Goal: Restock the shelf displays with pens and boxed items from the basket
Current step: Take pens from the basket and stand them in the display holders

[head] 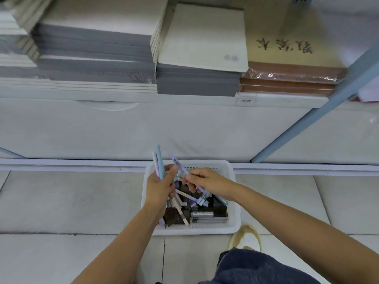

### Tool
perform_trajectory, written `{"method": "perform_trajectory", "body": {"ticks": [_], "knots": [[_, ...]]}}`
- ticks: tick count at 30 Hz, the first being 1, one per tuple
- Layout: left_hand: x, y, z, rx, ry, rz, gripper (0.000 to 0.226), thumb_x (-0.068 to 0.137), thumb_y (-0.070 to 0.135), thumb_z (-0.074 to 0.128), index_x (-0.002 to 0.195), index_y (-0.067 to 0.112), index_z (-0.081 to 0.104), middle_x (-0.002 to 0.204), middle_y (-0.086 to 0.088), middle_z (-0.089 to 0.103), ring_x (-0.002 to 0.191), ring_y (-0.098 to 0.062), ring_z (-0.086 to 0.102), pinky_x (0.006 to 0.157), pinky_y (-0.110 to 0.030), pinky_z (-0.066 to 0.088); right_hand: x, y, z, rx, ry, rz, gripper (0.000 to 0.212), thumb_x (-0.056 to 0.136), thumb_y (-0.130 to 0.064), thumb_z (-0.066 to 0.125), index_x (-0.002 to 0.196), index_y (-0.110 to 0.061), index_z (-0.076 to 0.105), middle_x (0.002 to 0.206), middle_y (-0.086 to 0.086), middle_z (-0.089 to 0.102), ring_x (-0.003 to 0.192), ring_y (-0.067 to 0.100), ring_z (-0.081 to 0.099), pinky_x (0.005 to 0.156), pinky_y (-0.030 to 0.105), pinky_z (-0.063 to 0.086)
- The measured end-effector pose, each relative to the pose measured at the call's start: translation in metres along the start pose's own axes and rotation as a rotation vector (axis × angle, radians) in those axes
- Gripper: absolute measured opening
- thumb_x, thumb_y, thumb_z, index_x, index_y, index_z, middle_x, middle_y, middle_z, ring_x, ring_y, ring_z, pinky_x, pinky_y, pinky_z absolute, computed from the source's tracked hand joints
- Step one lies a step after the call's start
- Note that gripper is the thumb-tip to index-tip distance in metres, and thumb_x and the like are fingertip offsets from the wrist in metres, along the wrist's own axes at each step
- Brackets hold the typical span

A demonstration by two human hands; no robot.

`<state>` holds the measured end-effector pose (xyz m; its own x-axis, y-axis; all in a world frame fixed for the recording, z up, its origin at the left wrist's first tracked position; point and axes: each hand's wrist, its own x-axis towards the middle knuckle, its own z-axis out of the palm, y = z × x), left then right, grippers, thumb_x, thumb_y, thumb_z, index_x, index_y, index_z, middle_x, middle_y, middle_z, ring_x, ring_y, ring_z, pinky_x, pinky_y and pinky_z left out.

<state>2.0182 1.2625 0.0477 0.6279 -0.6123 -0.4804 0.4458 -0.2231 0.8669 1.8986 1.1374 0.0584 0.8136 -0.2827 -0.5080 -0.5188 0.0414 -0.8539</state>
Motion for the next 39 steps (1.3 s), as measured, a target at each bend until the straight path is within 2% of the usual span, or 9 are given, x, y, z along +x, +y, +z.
{"method": "perform_trajectory", "body": {"ticks": [2,4,6,9,12,16,25,31,39], "knots": [[-0.007,0.016,0.007,-0.001,-0.018,0.036,0.012,0.091,0.021,0.067,0.089,0.009,0.063,0.044,0.003,0.036,0.037,-0.011,0.031,0.038,-0.021,0.032,-0.01,-0.016,-0.001,-0.053,-0.049,-0.024,0.044,0.102,-0.028,0.048,0.09,0.012,0.061,0.074,0.015,0.058,0.073,0.013,0.055,0.074,0.02,0.046],[-0.017,0.035,0.012,0.004,-0.032,0.085,0.011,0.089,0.02,0.068,0.088,0.009,0.064,0.042,0.003,0.038,0.035,-0.011,0.032,0.038,-0.02,0.033,-0.022,-0.036,-0.004,-0.081,-0.087,-0.043,0.035,0.101,-0.028,0.05,0.08,-0.004,0.067,0.07,0.001,0.065,0.072,0.008,0.057,0.074,0.021,0.046],[-0.027,0.057,0.013,0.019,-0.059,0.145,0.012,0.088,0.02,0.07,0.086,0.009,0.065,0.042,0.002,0.037,0.035,-0.012,0.03,0.037,-0.021,0.031,-0.034,-0.06,-0.009,-0.126,-0.05,-0.107,0.028,0.1,-0.031,0.05,0.089,-0.014,0.069,0.08,-0.007,0.07,0.077,0.0,0.061,0.077,0.019,0.047],[-0.042,0.092,0.015,0.054,-0.138,0.225,0.012,0.086,0.017,0.072,0.08,0.008,0.067,0.043,-0.001,0.035,0.036,-0.014,0.027,0.037,-0.021,0.027,-0.05,-0.101,-0.026,-0.071,0.181,-0.276,0.025,0.099,-0.026,0.053,0.118,-0.012,0.061,0.099,0.006,0.07,0.088,0.006,0.064,0.076,0.023,0.051],[-0.061,0.125,0.023,0.093,-0.229,0.286,0.012,0.085,0.014,0.072,0.079,0.007,0.065,0.045,0.001,0.035,0.037,-0.013,0.026,0.038,-0.02,0.026,-0.07,-0.145,-0.036,-0.029,0.238,-0.407,0.019,0.093,-0.019,0.062,0.112,-0.015,0.064,0.104,0.012,0.07,0.087,0.009,0.063,0.071,0.023,0.049],[-0.085,0.164,0.038,0.099,-0.309,0.381,0.013,0.09,0.017,0.068,0.085,0.008,0.06,0.047,0.003,0.033,0.04,-0.012,0.024,0.039,-0.021,0.025,-0.098,-0.191,-0.039,-0.098,0.282,-0.524,0.005,0.09,-0.016,0.067,0.093,-0.019,0.07,0.085,-0.011,0.069,0.076,0.003,0.06,0.064,0.018,0.047],[-0.12,0.271,0.058,-0.115,-0.409,0.43,0.018,0.102,0.015,0.046,0.109,0.005,0.06,0.064,0.0,0.049,0.049,-0.01,0.039,0.04,-0.021,0.034,-0.186,-0.317,-0.076,-0.058,0.57,-0.904,0.006,0.098,-0.012,0.054,0.098,-0.013,0.06,0.088,0.011,0.07,0.08,0.016,0.065,0.061,0.022,0.047],[-0.14,0.339,0.068,-0.114,-0.444,0.599,0.017,0.1,0.019,0.049,0.103,0.009,0.063,0.064,-0.003,0.057,0.047,-0.016,0.05,0.041,-0.024,0.041,-0.226,-0.398,-0.109,0.01,0.813,-1.153,0.008,0.099,-0.012,0.052,0.092,-0.014,0.05,0.074,-0.004,0.072,0.07,0.012,0.07,0.061,0.024,0.049],[-0.128,0.394,0.069,-0.063,-0.502,0.725,0.024,0.102,0.025,0.046,0.11,0.009,0.061,0.065,0.0,0.06,0.048,-0.016,0.056,0.048,-0.025,0.049,-0.2,-0.428,-0.15,-0.229,1.076,-1.031,0.005,0.097,-0.008,0.053,0.093,-0.009,0.05,0.083,0.012,0.069,0.07,0.015,0.069,0.059,0.024,0.049]]}}
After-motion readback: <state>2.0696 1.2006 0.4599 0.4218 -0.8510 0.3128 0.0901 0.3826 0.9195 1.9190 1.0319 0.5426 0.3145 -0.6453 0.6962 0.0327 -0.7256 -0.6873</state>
